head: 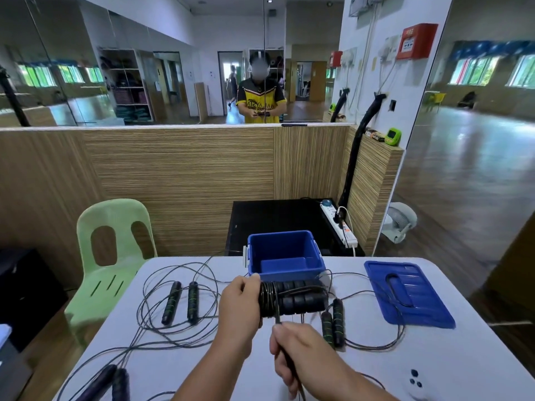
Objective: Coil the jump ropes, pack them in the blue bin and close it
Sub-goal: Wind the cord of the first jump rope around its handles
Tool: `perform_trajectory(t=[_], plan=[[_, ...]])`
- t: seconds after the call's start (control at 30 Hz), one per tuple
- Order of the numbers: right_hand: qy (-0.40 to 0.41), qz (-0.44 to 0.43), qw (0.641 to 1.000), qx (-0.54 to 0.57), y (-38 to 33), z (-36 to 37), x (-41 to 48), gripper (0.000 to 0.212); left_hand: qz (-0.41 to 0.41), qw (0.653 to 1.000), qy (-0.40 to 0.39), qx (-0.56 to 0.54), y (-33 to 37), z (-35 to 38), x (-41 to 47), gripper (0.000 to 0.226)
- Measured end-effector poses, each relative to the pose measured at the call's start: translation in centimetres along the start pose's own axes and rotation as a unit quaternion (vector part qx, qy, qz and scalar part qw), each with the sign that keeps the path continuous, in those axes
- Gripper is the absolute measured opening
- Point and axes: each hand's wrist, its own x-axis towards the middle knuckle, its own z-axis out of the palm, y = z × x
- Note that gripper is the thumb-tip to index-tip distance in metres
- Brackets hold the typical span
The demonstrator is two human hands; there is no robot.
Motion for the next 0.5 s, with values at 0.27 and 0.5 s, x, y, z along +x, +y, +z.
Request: perform_trajectory(t=[0.27, 0.5], plan=[[-0.071, -0.005, 0.996, -0.058, 1.8, -1.5, 0.9, 0.04, -0.031, 0.999, -0.02, -0.031, 1.1, -0.5, -1.6, 0.031], [-0.073, 0.001, 0.985, -0.154, 1.0, -3.8, 3.6, 0.022, -0.025, 0.999, -0.024, -0.03, 1.7, -0.8, -2.5, 0.029]])
